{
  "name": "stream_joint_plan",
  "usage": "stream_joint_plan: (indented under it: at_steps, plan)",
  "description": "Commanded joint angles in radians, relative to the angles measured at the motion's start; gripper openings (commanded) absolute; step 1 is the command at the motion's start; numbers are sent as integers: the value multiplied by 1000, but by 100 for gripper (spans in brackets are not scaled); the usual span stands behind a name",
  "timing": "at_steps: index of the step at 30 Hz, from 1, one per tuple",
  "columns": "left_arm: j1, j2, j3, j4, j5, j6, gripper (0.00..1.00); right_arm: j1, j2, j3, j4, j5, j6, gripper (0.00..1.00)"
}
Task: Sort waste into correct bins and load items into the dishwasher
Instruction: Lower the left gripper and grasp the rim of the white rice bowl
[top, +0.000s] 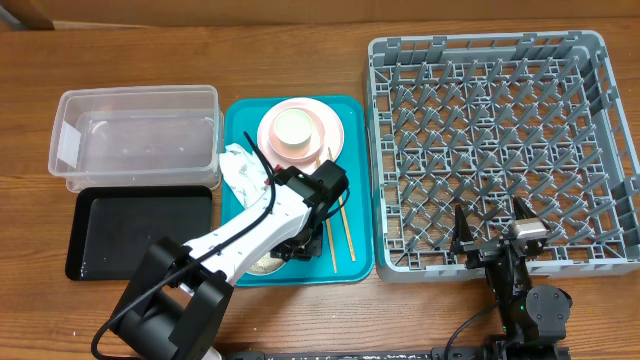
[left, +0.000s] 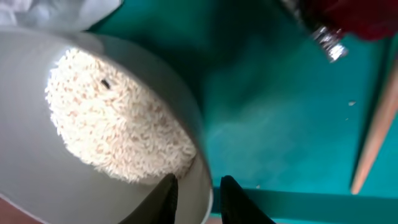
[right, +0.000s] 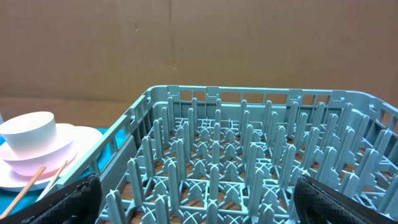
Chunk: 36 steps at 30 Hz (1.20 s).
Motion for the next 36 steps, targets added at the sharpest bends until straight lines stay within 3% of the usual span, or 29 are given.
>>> stream_joint_plan:
  at_steps: [1,8,13,36]
  plan:
    - [-6,-5,12,10,-31,-5,25,-3,-10,-11,4,-1,-4,100]
    - [-6,-4,11,11,-70,-6,20,-3,-10,-11,4,-1,-4,100]
    - [-6,-5,11,26,-70,-6,4,-3,-10,-11,4,-1,-4,100]
    - [-14,-39,-8,50,-73,-13,9,-3,-10,-11,4,-1,-4,100]
